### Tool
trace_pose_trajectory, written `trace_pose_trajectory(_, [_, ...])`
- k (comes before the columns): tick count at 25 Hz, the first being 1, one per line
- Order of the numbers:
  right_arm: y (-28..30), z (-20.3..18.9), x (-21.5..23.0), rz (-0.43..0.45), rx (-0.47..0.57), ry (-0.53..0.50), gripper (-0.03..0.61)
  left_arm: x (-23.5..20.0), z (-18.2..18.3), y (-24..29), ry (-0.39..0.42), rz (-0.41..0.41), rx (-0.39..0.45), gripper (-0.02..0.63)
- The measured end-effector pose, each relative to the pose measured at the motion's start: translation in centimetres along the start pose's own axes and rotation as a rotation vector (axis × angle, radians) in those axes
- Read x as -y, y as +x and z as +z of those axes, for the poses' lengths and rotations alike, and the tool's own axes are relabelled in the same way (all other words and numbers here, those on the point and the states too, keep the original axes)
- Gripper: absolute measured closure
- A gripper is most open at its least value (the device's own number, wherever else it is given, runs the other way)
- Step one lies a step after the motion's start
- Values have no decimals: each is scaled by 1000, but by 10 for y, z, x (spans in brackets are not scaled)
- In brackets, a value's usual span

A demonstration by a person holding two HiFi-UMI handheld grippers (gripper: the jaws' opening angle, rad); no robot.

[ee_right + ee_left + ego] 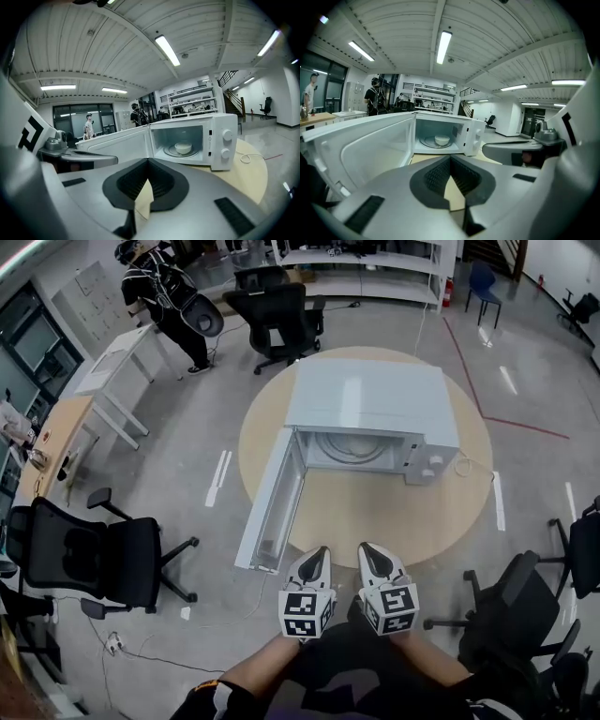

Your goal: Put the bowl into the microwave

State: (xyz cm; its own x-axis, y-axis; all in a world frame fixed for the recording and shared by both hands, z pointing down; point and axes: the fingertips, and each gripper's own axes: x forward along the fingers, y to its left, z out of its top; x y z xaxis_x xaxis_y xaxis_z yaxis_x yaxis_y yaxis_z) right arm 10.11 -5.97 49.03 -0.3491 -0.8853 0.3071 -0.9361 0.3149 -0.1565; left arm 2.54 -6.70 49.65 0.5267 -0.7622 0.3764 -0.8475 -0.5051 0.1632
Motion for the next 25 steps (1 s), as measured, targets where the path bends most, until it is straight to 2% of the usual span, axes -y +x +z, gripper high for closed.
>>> trace_pose_trajectory(6, [-52,-18,-41,-23,11,-7,561,17,-25,-63,10,-24,20,568])
trace_pose_trajectory(12, [-105,-27,-62,-51,2,-21,561,40,-37,-114,23,-47,21,568])
trace_pose_trajectory(21, [-165,-31,-49,-8,10,-36,561,100,-44,-144,34,-29,38,568])
trace_pose_trajectory(25, [-200,-43,-33,48,-22,-58,561,132,-58,-153,-19,24,34,568])
